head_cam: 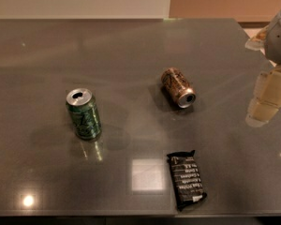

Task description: Pick orange can

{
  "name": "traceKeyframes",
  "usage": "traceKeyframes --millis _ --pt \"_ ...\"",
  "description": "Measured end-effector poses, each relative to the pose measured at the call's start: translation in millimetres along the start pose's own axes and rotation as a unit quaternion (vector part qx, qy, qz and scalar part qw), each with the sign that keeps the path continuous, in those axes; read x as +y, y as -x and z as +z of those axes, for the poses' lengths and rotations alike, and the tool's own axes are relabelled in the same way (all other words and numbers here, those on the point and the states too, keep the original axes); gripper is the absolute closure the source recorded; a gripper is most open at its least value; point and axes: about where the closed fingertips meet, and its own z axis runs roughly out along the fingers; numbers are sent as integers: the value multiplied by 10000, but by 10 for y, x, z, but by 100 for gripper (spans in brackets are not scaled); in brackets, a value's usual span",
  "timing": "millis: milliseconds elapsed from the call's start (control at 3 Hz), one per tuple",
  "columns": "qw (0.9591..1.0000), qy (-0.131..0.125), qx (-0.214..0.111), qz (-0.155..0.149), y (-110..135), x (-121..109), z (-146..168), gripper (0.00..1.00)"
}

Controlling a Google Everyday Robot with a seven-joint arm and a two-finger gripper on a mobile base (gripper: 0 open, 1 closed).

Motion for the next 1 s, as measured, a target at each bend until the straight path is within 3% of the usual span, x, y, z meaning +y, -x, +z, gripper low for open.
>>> traceKeyframes --millis 667,1000 --pt "9999 56 4 129 46 -46 21 0" --pt "9986 199 66 476 170 -184 193 0"
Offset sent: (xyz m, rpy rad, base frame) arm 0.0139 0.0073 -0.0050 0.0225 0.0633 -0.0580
